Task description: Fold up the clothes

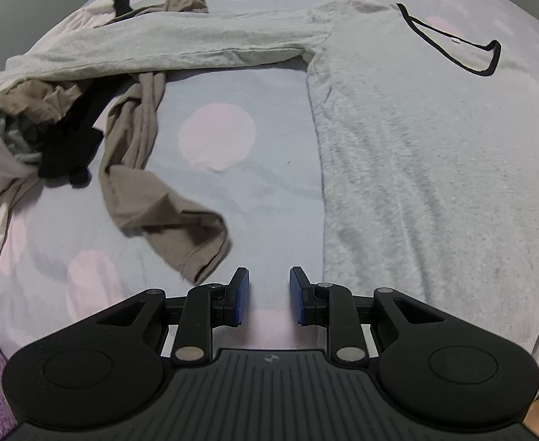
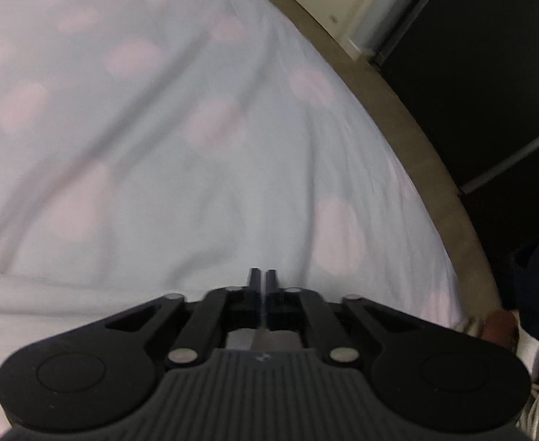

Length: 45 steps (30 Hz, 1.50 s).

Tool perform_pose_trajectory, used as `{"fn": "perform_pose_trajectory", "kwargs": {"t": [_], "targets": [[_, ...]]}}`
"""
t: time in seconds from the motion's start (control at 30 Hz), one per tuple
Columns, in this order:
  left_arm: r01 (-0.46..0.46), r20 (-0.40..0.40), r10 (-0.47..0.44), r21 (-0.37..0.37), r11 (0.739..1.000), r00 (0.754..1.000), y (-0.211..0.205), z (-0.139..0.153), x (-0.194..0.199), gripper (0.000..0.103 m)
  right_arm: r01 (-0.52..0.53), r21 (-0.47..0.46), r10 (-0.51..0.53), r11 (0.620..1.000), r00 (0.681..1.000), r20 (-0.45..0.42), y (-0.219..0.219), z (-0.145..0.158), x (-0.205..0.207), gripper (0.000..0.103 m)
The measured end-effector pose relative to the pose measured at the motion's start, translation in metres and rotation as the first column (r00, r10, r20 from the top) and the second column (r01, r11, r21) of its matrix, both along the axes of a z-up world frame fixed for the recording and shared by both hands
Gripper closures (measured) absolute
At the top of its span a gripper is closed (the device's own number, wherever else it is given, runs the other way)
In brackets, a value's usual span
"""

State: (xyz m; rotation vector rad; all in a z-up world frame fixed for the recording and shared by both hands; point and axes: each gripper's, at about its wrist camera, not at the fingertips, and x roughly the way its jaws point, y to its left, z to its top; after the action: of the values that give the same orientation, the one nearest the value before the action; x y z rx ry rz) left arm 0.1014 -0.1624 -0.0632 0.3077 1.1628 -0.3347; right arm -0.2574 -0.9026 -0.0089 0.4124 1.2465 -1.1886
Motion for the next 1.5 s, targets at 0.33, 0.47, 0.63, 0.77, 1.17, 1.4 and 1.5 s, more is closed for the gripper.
{"fn": "perform_pose_trajectory", "kwargs": {"t": [0.33,0.47,0.63,0.77,1.17,1.4,1.5], "targets": [[0.017,-0.021,-0.016,0.021,1.000,1.000,-0.019,-0.009,0.010,0.081,-0.123,-0.047,0.131,0.991,0.957,0.260,0.018,0.006,0.013,0.098],[0.026,-0.017,-0.025,0.014,1.000,1.000,-0.023,-0.008,0.007,0.081,-0.301,-0.049,0.292,0.952,0.852,0.434,0.052,0.019,0.068,0.087],[0.009,-0.017,-0.009,0.011,1.000,1.000,-0.016,-0.004,0.005,0.081,-0.482,-0.059,0.432,0.874,0.716,0.549,0.105,0.014,0.147,0.083],[-0.017,-0.015,0.017,0.009,1.000,1.000,-0.007,-0.001,0.007,0.081,-0.573,-0.063,0.512,0.817,0.670,0.537,0.137,-0.004,0.187,0.071],[-0.022,-0.022,0.023,0.018,1.000,0.999,-0.003,-0.018,0.006,0.075,-0.651,-0.066,0.589,0.757,0.634,0.501,0.160,-0.053,0.195,0.065],[-0.033,-0.028,0.033,0.000,0.999,0.999,-0.001,-0.019,0.007,0.074,-0.707,-0.108,0.672,0.699,0.597,0.438,0.169,-0.051,0.208,0.094],[-0.032,-0.026,0.032,0.000,0.999,0.999,-0.001,-0.019,0.008,0.074,-0.686,-0.163,0.681,0.709,0.607,0.409,0.163,-0.042,0.210,0.095]]}}
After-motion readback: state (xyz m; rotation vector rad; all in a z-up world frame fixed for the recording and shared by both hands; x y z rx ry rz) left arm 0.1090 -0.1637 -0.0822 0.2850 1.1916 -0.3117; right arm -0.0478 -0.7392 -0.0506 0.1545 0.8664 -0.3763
